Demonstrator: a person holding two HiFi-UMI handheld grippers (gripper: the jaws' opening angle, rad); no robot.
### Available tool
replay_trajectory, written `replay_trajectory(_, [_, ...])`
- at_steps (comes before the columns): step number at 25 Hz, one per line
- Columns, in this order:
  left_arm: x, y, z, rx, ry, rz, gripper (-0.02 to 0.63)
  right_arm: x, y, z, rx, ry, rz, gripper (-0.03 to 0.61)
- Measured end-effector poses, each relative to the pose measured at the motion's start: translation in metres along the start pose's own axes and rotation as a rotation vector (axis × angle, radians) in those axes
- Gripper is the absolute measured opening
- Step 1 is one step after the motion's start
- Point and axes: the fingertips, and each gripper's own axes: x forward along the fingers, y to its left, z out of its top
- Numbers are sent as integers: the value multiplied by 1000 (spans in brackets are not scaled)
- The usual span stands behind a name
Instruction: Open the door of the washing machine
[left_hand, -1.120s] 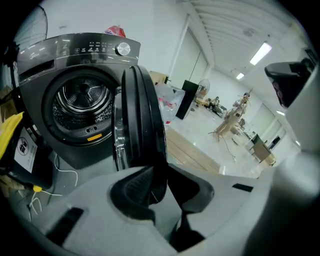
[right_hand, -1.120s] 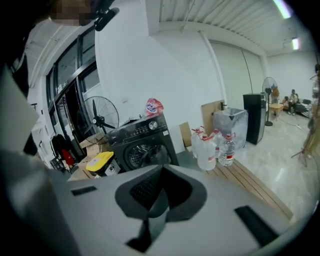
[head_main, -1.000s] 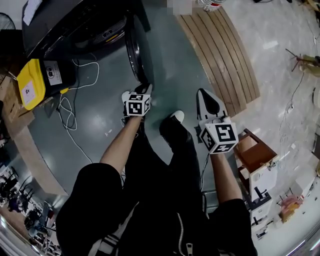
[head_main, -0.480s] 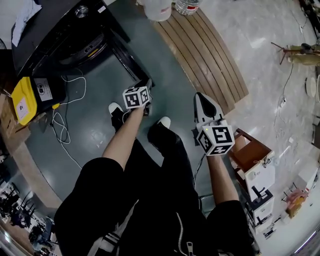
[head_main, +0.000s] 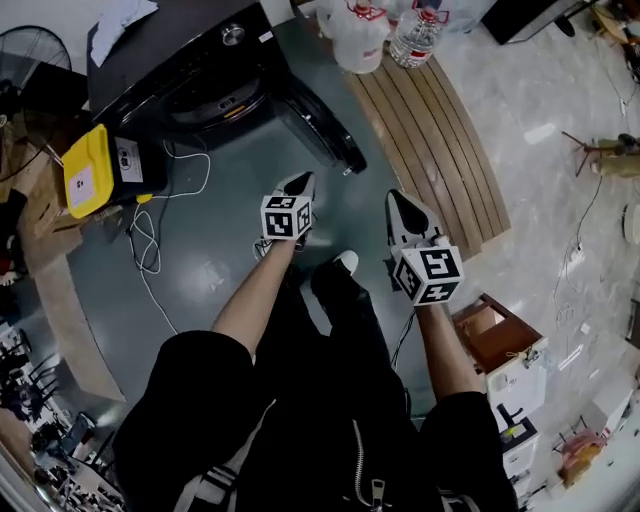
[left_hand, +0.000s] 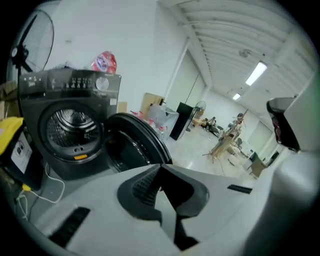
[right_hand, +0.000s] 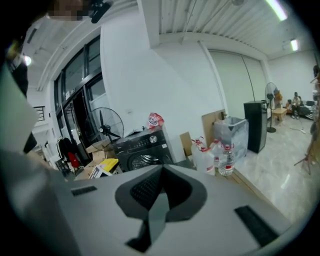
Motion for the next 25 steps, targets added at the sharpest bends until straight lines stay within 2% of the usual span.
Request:
replay_trajectory(3, [-54, 18, 27, 102, -38, 43, 3, 18, 48, 21, -30, -3, 69, 3])
replay_trajectory(7, [-131, 53, 66, 171, -114, 106, 3, 50, 126, 54, -98, -17, 169, 3])
replay_trajectory(10, [-191, 91, 88, 175, -177, 156, 3, 71, 189, 76, -153, -46, 232, 3])
replay_trajectory(14, [-268, 132, 100, 156, -261, 211, 3, 86, 253, 80, -195, -64, 272, 3])
replay_trajectory(19, [-343, 168, 128, 159, -375, 258, 3, 106, 315, 92, -270, -96, 322, 3])
replay_trajectory(25, [-408, 182, 134, 176, -432, 265, 3, 98, 366, 96, -302, -144, 332, 3])
